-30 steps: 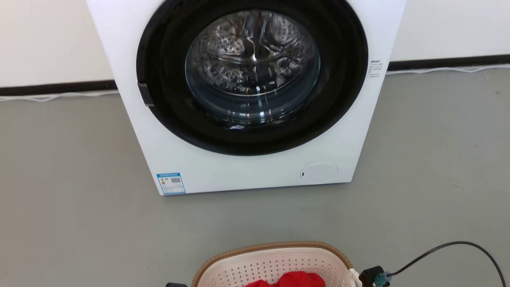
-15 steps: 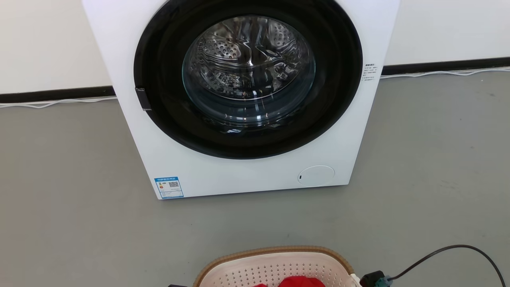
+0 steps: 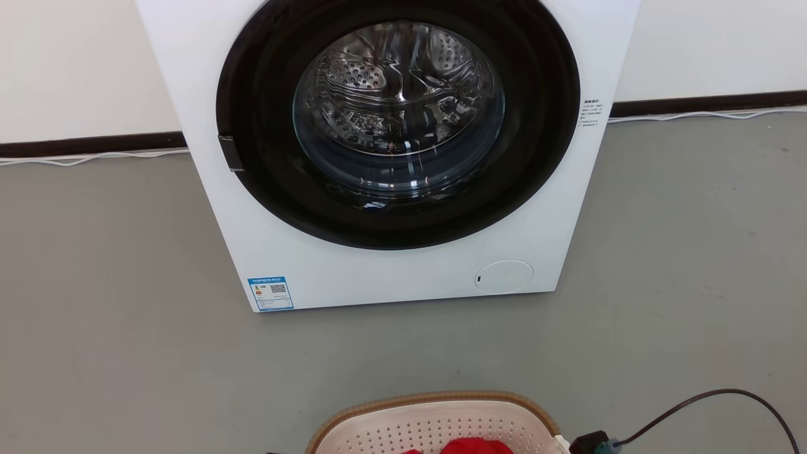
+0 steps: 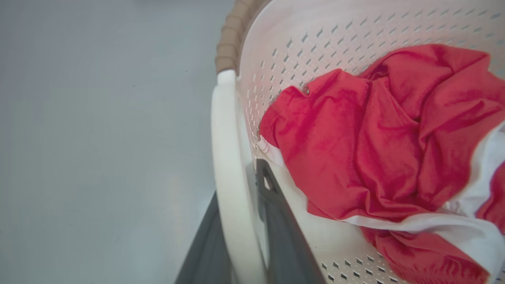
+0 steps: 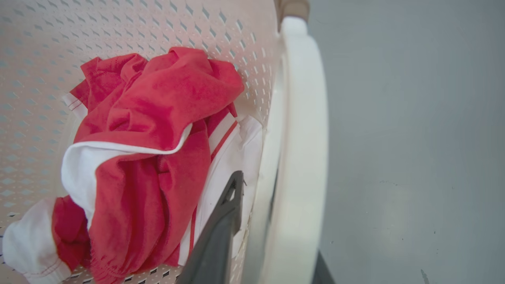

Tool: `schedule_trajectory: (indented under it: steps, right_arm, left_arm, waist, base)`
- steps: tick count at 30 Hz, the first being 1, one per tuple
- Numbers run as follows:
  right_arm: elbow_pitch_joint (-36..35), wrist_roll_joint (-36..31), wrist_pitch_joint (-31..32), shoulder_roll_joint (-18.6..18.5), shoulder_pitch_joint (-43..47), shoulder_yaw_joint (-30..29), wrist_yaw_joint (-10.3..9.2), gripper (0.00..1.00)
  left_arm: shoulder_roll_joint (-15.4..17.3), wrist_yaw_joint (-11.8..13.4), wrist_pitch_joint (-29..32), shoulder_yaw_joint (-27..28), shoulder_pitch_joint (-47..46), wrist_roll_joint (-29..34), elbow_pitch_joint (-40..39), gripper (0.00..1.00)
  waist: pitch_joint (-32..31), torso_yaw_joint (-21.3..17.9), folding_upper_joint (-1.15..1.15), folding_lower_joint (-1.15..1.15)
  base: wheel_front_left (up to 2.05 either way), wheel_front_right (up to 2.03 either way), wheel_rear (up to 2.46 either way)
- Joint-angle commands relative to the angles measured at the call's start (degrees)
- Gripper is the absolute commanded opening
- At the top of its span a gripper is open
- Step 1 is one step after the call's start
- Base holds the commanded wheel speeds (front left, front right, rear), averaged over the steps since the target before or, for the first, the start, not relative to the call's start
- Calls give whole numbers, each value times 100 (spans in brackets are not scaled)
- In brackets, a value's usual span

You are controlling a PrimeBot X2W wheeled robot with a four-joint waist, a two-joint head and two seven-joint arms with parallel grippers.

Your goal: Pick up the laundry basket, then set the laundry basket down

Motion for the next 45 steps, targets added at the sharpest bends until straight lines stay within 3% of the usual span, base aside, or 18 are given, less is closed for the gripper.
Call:
schedule_trajectory:
  steps: [1, 32, 45]
  right_arm:
    - [-126, 23, -111, 116, -185, 174, 102, 0]
    - [-13, 209, -380, 116, -499, 326, 102, 0]
    - [292, -170, -908, 116, -1799, 12, 102, 0]
  left_arm:
    - [17, -8, -111, 56, -304, -19, -89, 0]
    - [17, 47, -253, -376, -606, -421, 56, 0]
    - [36, 130, -600, -247, -1893, -434, 114, 0]
  waist:
    - [0, -4, 0, 0]
    - [402, -8, 0, 0]
    - [2003, 248, 0, 0]
  base:
    - [0, 0, 0]
    - [0, 0, 0]
    - [0, 0, 0]
